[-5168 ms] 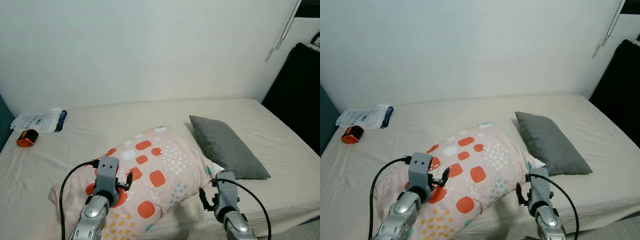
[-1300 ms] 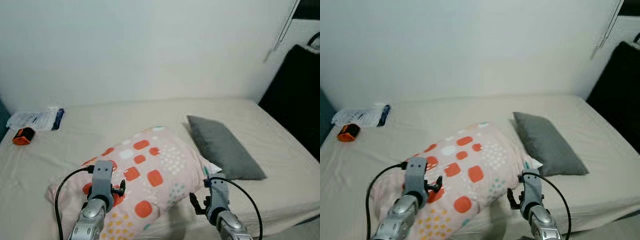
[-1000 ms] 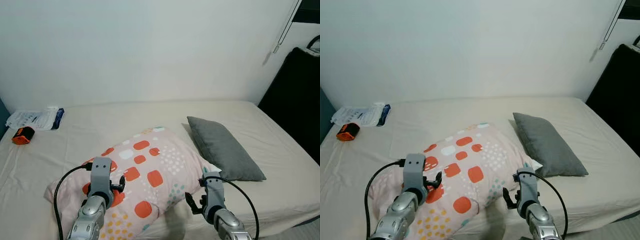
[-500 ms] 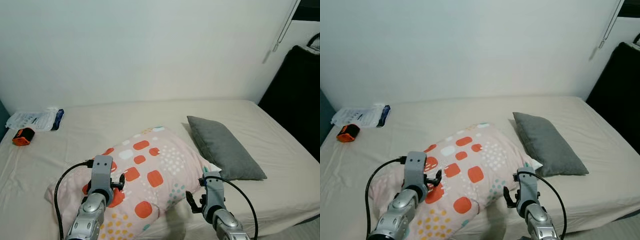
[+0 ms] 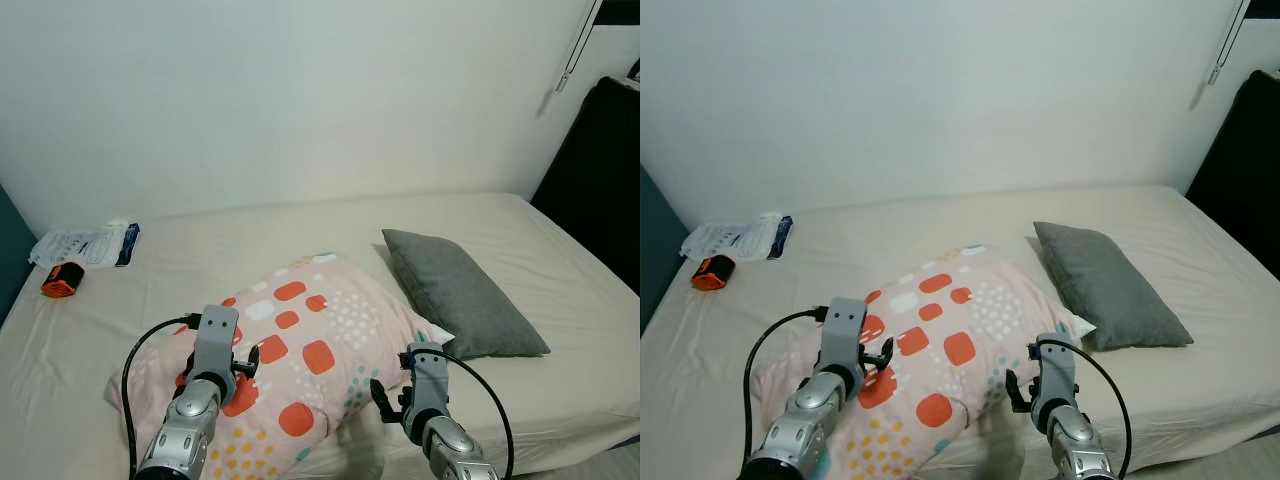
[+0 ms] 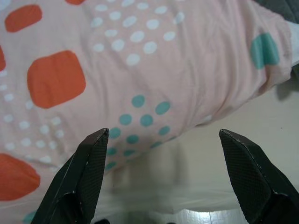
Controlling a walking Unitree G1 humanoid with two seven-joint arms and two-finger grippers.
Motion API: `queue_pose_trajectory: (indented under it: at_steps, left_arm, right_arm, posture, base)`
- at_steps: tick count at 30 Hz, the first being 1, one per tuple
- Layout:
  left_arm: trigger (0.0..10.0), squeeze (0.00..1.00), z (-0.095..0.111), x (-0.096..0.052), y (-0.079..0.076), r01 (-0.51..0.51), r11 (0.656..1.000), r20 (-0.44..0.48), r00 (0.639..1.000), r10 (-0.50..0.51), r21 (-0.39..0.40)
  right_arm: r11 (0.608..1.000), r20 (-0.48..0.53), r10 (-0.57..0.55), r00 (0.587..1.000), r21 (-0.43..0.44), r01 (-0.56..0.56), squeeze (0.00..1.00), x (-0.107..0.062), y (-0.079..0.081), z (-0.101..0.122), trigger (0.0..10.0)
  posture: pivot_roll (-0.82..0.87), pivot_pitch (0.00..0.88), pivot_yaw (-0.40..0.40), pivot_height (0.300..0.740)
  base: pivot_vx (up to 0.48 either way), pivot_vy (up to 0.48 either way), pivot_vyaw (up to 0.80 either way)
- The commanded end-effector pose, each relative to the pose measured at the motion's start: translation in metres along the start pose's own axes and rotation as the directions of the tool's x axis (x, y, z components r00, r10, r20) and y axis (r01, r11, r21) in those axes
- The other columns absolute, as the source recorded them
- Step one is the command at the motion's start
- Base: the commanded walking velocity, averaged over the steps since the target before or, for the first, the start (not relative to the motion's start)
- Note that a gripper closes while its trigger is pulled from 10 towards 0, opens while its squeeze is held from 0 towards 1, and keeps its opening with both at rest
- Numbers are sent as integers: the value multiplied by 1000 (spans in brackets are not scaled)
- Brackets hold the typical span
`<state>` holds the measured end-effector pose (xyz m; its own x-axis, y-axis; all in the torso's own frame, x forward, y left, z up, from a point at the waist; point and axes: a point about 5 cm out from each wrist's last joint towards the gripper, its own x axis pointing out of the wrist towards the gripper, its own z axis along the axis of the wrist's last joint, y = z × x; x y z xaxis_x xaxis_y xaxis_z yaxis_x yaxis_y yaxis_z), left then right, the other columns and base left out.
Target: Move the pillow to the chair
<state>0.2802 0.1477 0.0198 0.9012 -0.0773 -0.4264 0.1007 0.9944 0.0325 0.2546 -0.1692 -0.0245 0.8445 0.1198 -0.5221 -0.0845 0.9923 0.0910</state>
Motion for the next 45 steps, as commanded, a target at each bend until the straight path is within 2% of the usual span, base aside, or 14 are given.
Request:
queue_pose_trajectory:
  at_steps: [1,4,8,10,16,22,23,27,32,40,45]
  left_arm:
    - [10000,0,-3,2,1,8,1000,-18,1000,-7,14]
    - [10000,0,1,4,-2,24,999,-11,1000,-24,21]
    - [10000,0,3,5,-2,21,1000,-7,1000,-21,13]
    - [10000,0,1,6,-4,22,1000,-23,1000,-22,14]
    - [10000,0,0,5,-5,21,1000,-24,999,-21,5]
    - [10000,0,-3,3,-3,21,1000,-32,999,-21,6]
    - [10000,0,-5,3,-1,19,1000,-36,999,-18,10]
    - [10000,0,-6,3,4,-1,1000,-37,999,1,10]
    - [10000,0,-7,1,8,-18,1000,-34,999,18,3]
    - [10000,0,-10,0,9,-31,999,-38,999,30,-16]
    - [10000,0,-11,-1,6,-16,1000,-46,999,15,-8]
  right_arm:
    - [1000,11,-9,1000,-15,9,0,-1,-1,1,10000]
    - [999,3,-25,1000,36,25,0,-1,-3,-1,10000]
    - [999,-10,-19,1000,26,19,0,-2,-3,-4,10000]
    - [996,-28,-57,998,73,59,0,-2,-6,-6,10000]
    - [996,-37,-62,997,60,65,0,-2,-6,-6,10000]
    - [993,-55,-68,996,91,73,0,-1,-4,-9,10000]
    - [991,-46,-48,998,119,53,0,-1,-2,-9,10000]
    - [990,-32,17,999,138,-12,0,-1,5,-9,10000]
    - [993,-27,107,994,57,-106,0,-1,8,-7,10000]
    - [993,-17,112,994,47,-111,0,-1,4,-4,10000]
    - [993,-53,118,992,36,-117,0,-2,5,-8,10000]
  posture:
    - [40,0,13,740]
    - [45,0,9,740]
    - [40,0,23,740]
    - [29,0,22,740]
    - [30,0,23,740]
    - [29,0,26,740]
    - [28,0,26,740]
    - [37,0,12,740]
    - [44,0,-6,740]
    - [39,0,-12,740]
    - [27,0,4,740]
  base:
    - [0,0,0]
    - [0,0,0]
    - [0,0,0]
    - [0,0,0]
    - [0,0,0]
    - [0,0,0]
    - [0,0,0]
    - [0,0,0]
    - [0,0,0]
    - [0,0,0]
    - [0,0,0]
